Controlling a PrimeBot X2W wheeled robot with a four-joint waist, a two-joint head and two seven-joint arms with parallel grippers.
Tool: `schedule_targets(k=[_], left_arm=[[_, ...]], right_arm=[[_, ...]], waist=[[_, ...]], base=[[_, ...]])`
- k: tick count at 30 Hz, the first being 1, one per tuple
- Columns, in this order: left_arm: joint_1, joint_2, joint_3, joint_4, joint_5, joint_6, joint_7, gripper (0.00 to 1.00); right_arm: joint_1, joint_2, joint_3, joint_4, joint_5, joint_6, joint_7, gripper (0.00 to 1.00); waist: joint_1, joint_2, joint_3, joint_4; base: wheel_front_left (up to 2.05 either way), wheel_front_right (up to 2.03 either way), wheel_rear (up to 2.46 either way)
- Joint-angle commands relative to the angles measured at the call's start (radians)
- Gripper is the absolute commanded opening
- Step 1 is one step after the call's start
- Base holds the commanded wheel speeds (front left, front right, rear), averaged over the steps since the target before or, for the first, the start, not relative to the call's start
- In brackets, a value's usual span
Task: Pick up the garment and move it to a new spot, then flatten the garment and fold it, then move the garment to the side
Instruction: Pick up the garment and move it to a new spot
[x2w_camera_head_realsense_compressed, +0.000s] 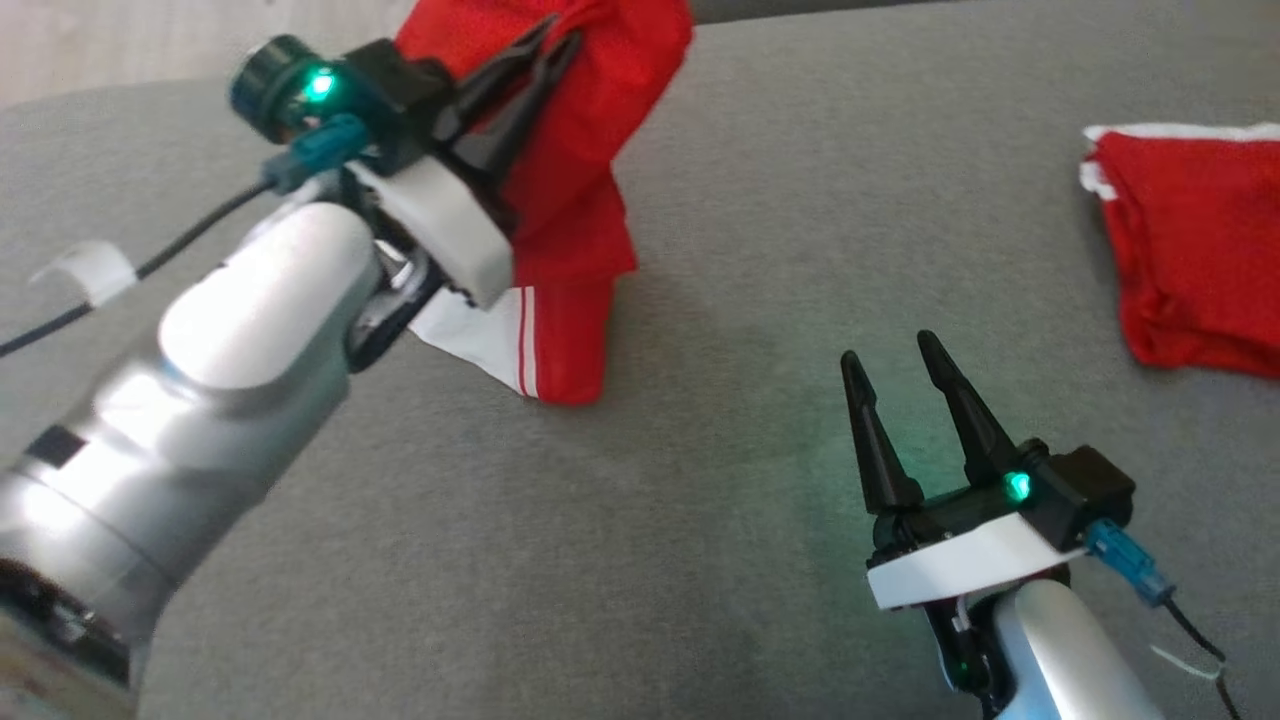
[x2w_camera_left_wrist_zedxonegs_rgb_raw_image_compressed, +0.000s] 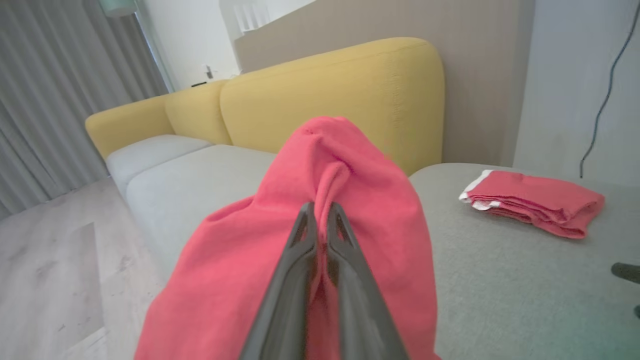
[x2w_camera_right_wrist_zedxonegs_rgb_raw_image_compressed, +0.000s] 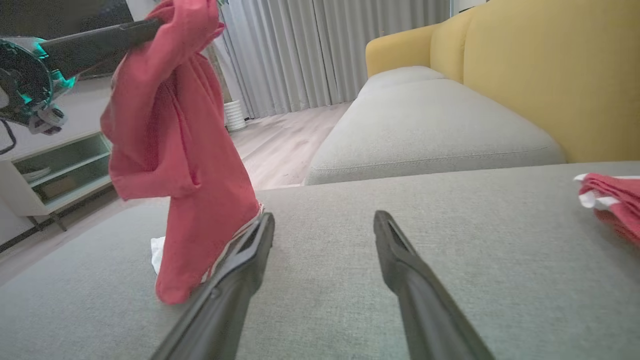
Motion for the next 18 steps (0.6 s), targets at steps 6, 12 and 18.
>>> schedule_targets(k=[6, 12, 18], left_arm=[[-0.081, -0.065, 0.021, -0.027, -0.009, 0.014, 0.024, 1.00], [-0.094, -0.127, -0.008, -0.003, 0.016, 0.016, 0.004, 1.00], [-0.069, -0.100, -0.006, 0.029, 0.020, 0.027, -0.032, 1.00]], right_arm=[[-0.054, -0.002, 0.041, -0.042, 0.030, 0.007, -0.006, 1.00], [-0.068, -0.002, 0.039, -0.042, 0.044, 0.007, -0.006, 1.00], [-0.067, -0.002, 0.012, -0.038, 0.033, 0.007, -0.006, 1.00]], waist=[[0.0001, 0.0000, 0.046, -0.101], [0.0001, 0.0000, 0.056, -0.126], [0.0001, 0.0000, 0.031, -0.090]], base=[[0.00, 0.00, 0.00], [0.00, 0.00, 0.00], [0.00, 0.00, 0.00]])
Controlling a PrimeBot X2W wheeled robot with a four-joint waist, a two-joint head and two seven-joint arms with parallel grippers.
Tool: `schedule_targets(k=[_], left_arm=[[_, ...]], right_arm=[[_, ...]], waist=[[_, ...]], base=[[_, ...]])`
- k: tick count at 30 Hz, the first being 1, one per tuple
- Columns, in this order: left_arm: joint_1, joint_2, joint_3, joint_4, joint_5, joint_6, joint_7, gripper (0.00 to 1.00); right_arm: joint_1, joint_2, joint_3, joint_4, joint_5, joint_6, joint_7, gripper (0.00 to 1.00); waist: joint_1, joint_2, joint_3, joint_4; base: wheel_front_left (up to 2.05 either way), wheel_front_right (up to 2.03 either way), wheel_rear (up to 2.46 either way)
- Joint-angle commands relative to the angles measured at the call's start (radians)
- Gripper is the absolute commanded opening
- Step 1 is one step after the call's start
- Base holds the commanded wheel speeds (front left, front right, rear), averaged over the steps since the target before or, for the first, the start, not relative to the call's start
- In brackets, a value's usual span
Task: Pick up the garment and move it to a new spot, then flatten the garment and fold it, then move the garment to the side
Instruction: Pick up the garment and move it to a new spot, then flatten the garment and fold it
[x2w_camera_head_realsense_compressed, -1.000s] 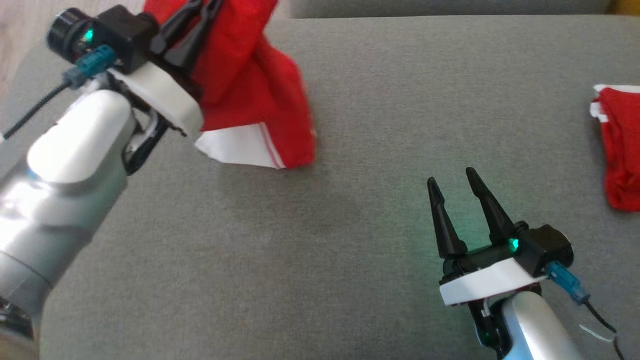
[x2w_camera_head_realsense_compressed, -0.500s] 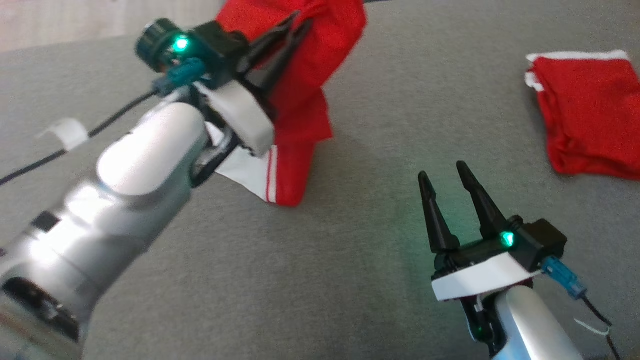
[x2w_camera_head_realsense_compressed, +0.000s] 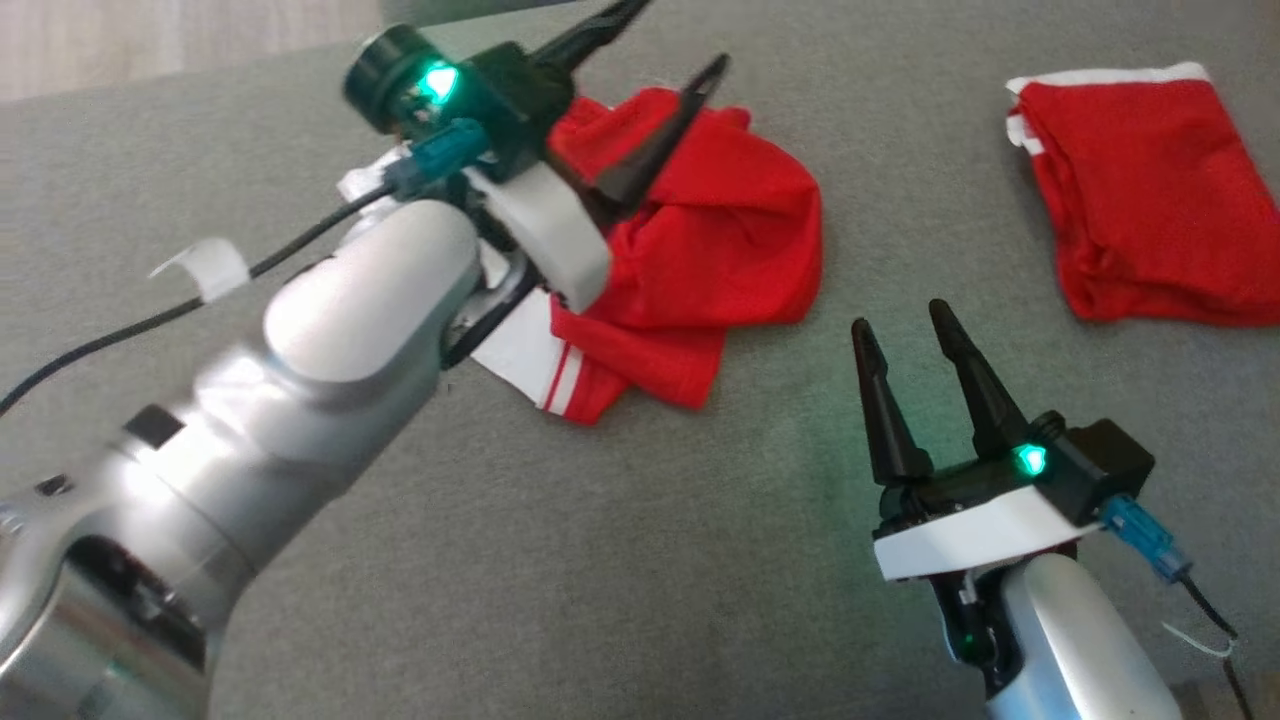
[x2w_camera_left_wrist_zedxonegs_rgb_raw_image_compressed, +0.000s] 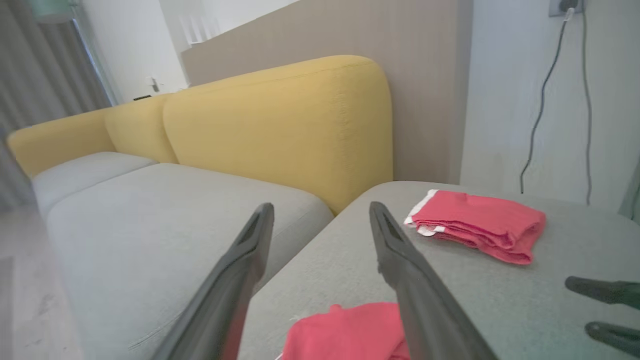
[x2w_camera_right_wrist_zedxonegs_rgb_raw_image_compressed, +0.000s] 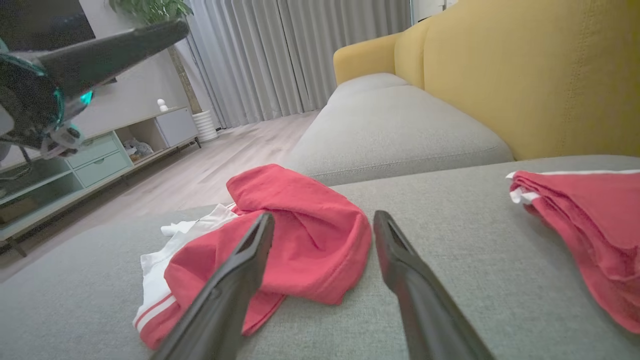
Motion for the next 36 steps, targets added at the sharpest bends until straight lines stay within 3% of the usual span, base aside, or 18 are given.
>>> schedule_targets(k=[1, 11, 19, 25, 29, 36], left_arm=[[-0.024, 0.042, 0.040, -0.009, 0.008, 0.011, -0.015, 1.00], [0.128, 0.138, 0.109, -0.056, -0.027, 0.092, -0.071, 1.00], [0.401, 0.203, 0.204, -0.217, -0.030, 0.217, -0.081, 1.00], [0.645, 0.196, 0.332, -0.353, 0.004, 0.301, -0.082, 1.00], [0.765, 0.162, 0.408, -0.401, 0.039, 0.321, -0.082, 1.00], [0.811, 0.114, 0.461, -0.408, 0.127, 0.285, -0.082, 1.00]], right_arm=[[-0.027, -0.002, 0.013, -0.032, -0.007, 0.007, -0.006, 1.00], [0.015, -0.002, -0.059, -0.018, -0.059, 0.007, -0.006, 1.00], [0.077, -0.002, -0.084, -0.002, -0.079, 0.007, -0.006, 1.00], [0.110, -0.002, -0.081, 0.007, -0.083, 0.007, -0.006, 1.00], [0.119, -0.002, -0.084, 0.012, -0.089, 0.007, -0.006, 1.00], [0.094, -0.002, -0.091, 0.042, -0.136, 0.007, 0.013, 1.00]], waist=[[-0.0001, 0.0000, -0.019, 0.024], [-0.0001, 0.0000, -0.098, 0.155], [-0.0001, 0.0000, -0.166, 0.224], [-0.0001, 0.0000, -0.193, 0.243], [-0.0001, 0.0000, -0.202, 0.252], [-0.0001, 0.0000, -0.182, 0.278]], base=[[0.00, 0.00, 0.00], [0.00, 0.00, 0.00], [0.00, 0.00, 0.00], [0.00, 0.00, 0.00], [0.00, 0.00, 0.00], [0.00, 0.00, 0.00]])
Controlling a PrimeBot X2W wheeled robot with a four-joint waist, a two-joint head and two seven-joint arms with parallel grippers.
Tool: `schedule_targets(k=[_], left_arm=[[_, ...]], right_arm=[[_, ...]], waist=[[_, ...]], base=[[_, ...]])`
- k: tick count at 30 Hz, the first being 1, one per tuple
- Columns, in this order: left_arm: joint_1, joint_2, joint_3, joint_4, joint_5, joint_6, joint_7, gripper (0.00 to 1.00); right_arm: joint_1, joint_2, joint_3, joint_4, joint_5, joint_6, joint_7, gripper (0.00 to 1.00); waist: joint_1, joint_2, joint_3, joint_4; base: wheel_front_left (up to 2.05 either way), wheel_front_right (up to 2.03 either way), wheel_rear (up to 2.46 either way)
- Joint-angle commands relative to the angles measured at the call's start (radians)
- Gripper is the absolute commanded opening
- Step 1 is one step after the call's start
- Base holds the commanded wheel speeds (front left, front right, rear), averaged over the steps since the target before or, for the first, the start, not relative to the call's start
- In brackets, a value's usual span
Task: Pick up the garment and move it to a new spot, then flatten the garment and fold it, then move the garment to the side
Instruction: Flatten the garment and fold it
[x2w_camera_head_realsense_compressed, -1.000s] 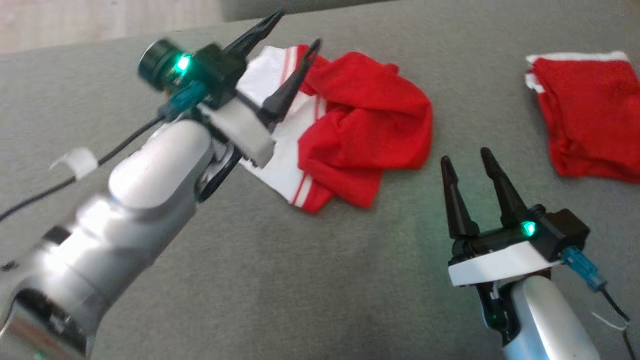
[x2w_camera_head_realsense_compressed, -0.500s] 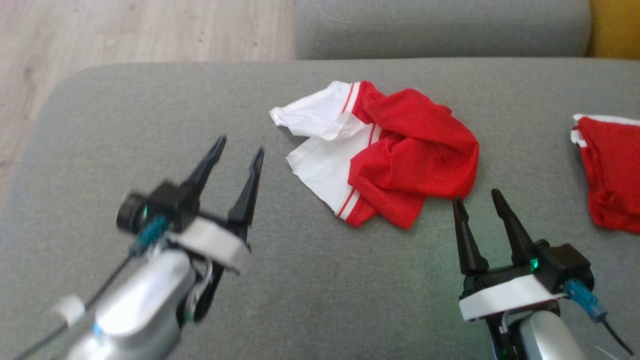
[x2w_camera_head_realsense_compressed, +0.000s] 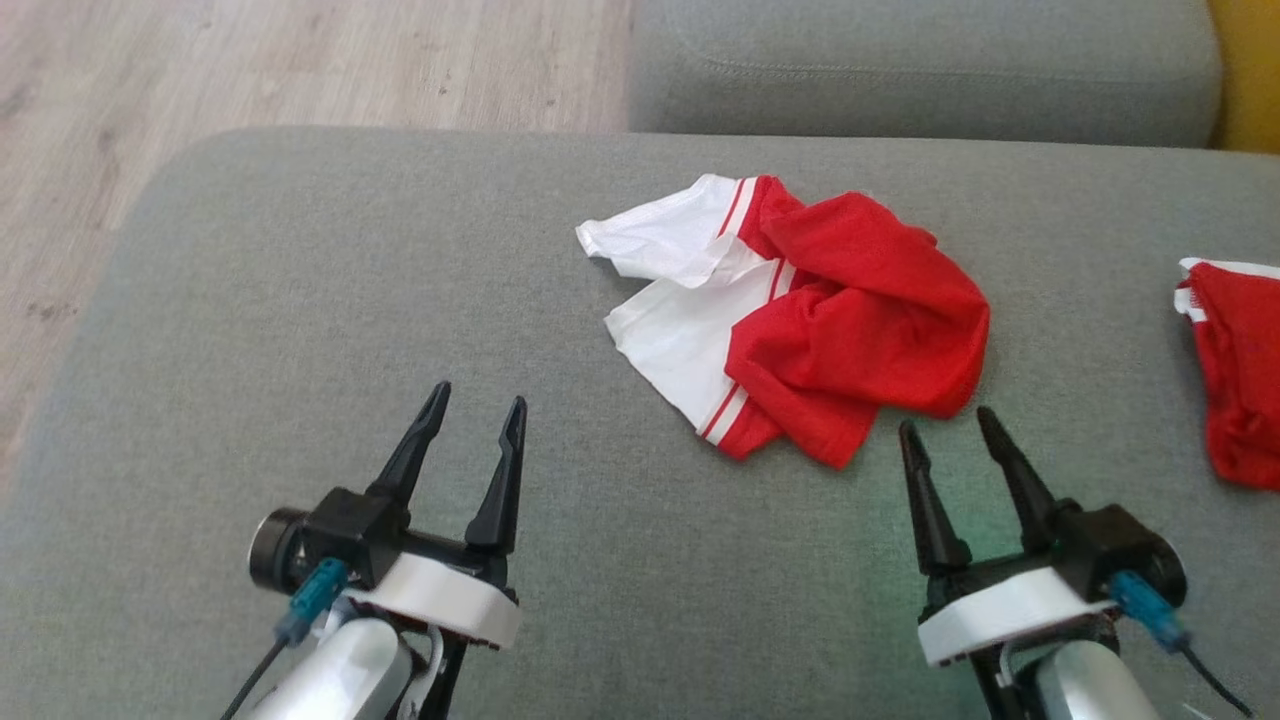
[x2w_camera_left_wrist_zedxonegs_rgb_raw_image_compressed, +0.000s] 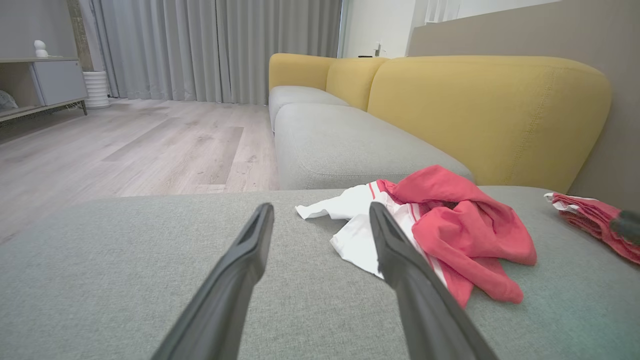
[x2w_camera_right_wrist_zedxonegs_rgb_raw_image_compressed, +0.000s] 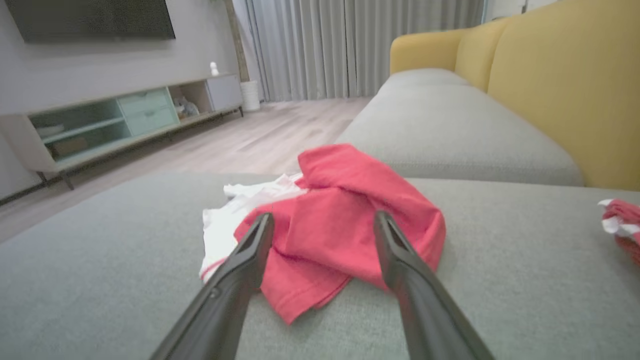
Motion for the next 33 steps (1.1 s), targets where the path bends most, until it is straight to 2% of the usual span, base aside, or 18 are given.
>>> schedule_targets(k=[1, 14, 23, 24, 25, 33], left_arm=[[-0.048, 0.007, 0.054, -0.029, 0.015, -0.006, -0.009, 1.00], [-0.072, -0.068, 0.091, 0.015, 0.081, -0.077, -0.009, 1.00], [-0.082, -0.104, 0.115, 0.038, 0.113, -0.109, -0.009, 1.00], [-0.082, -0.107, 0.118, 0.041, 0.116, -0.112, -0.009, 1.00], [-0.082, -0.110, 0.121, 0.044, 0.119, -0.115, -0.009, 1.00], [-0.055, -0.112, 0.159, 0.065, 0.134, -0.130, -0.009, 1.00]], right_arm=[[-0.048, -0.003, 0.023, -0.007, -0.022, 0.007, 0.021, 1.00], [-0.175, -0.003, 0.063, 0.222, -0.123, 0.007, 0.143, 1.00], [-0.253, -0.003, 0.048, 0.338, -0.169, 0.007, 0.158, 1.00], [-0.259, -0.003, 0.041, 0.349, -0.174, 0.007, 0.156, 0.53], [-0.265, -0.003, 0.030, 0.357, -0.179, 0.007, 0.153, 0.00], [-0.235, -0.003, -0.069, 0.375, -0.161, 0.007, 0.100, 0.00]], waist=[[0.0001, 0.0000, 0.014, 0.008], [0.0001, 0.0000, 0.088, 0.065], [0.0001, 0.0000, 0.112, 0.095], [0.0001, 0.0000, 0.113, 0.097], [0.0001, 0.0000, 0.113, 0.098], [0.0001, 0.0000, 0.058, 0.040]], base=[[0.00, 0.00, 0.00], [0.00, 0.00, 0.00], [0.00, 0.00, 0.00], [0.00, 0.00, 0.00], [0.00, 0.00, 0.00], [0.00, 0.00, 0.00]])
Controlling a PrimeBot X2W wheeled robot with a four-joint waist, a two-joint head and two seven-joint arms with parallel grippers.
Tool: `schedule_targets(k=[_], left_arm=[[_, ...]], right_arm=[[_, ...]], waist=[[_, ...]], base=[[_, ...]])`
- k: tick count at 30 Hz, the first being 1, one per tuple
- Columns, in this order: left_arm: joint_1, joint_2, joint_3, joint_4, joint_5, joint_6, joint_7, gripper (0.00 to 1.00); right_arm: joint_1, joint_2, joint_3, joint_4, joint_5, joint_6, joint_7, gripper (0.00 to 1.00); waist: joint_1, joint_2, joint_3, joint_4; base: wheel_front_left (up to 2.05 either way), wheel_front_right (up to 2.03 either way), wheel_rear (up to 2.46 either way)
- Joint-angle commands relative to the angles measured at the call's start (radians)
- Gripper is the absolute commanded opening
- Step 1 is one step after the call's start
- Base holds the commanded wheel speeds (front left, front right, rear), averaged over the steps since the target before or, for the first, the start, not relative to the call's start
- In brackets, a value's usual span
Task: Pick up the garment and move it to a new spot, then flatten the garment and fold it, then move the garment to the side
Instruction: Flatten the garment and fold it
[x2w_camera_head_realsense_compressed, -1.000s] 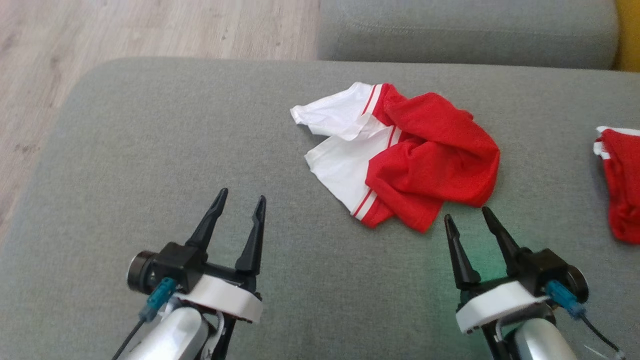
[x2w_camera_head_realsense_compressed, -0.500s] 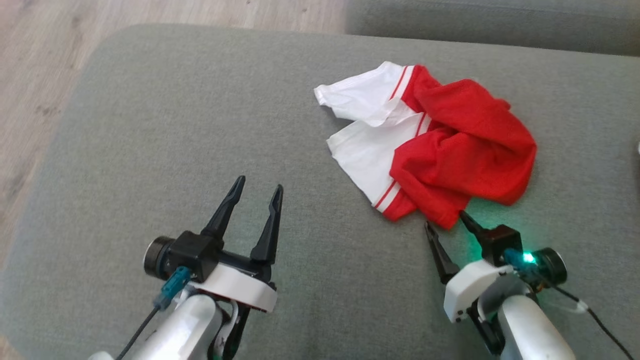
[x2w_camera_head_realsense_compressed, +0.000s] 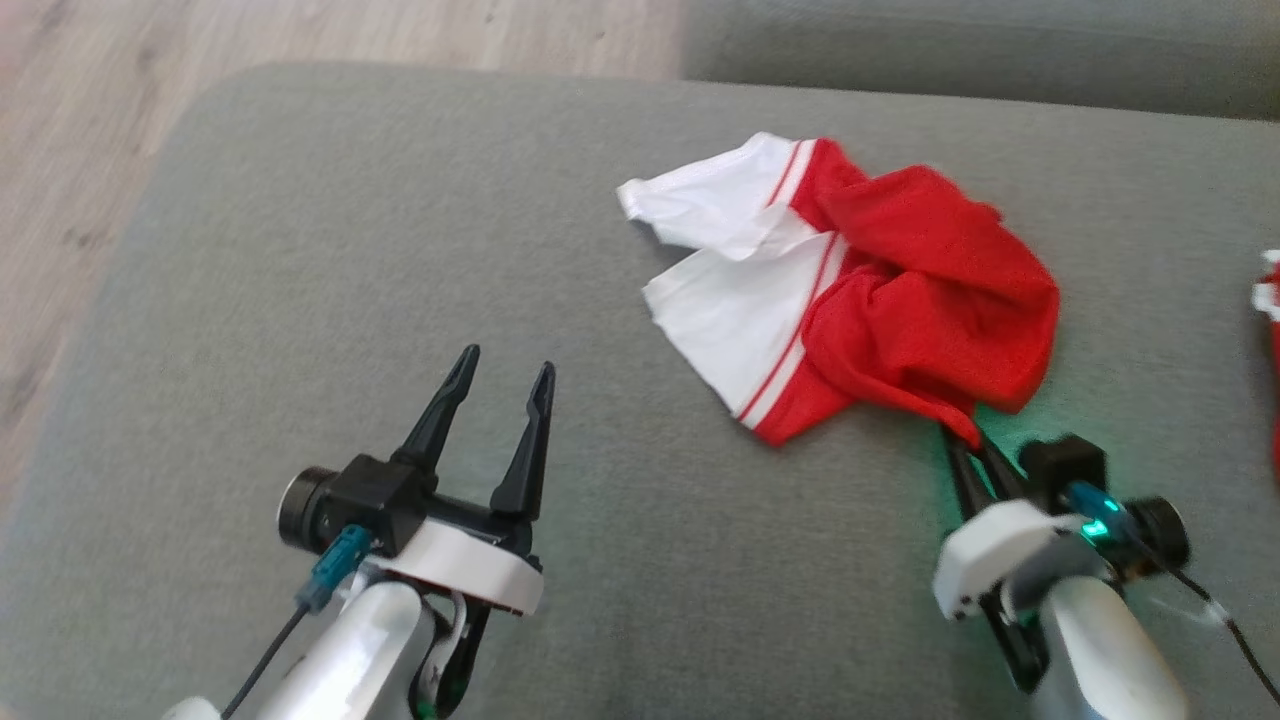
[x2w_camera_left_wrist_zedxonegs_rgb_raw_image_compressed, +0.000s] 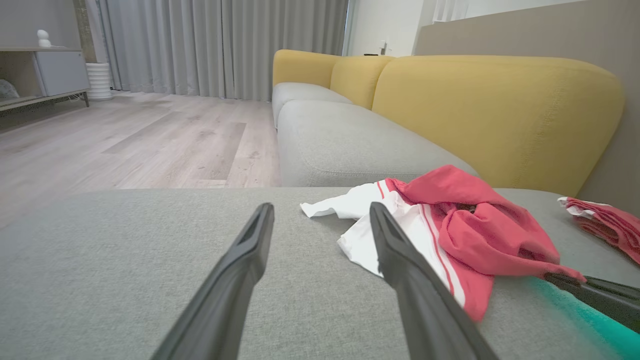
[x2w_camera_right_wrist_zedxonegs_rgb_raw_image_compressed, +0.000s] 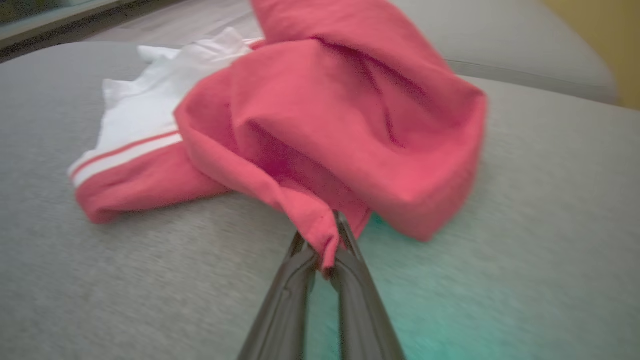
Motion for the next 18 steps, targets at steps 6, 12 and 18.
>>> schedule_targets(k=[6, 12, 18], left_arm=[[0.006, 0.010, 0.068, -0.025, 0.018, -0.011, -0.010, 1.00], [0.028, 0.001, 0.081, -0.028, 0.028, -0.017, -0.010, 1.00], [0.042, -0.013, 0.083, -0.024, 0.038, -0.024, -0.010, 1.00]], right_arm=[[0.086, -0.003, -0.117, -0.101, -0.019, 0.007, -0.017, 0.00], [0.151, -0.003, -0.244, -0.211, -0.060, 0.007, 0.023, 0.00], [0.188, -0.003, -0.300, -0.259, -0.068, 0.007, 0.057, 0.00]], waist=[[0.0000, 0.0000, -0.074, -0.107], [0.0000, 0.0000, -0.105, -0.162], [0.0000, 0.0000, -0.122, -0.175]], base=[[0.00, 0.00, 0.00], [0.00, 0.00, 0.00], [0.00, 0.00, 0.00]])
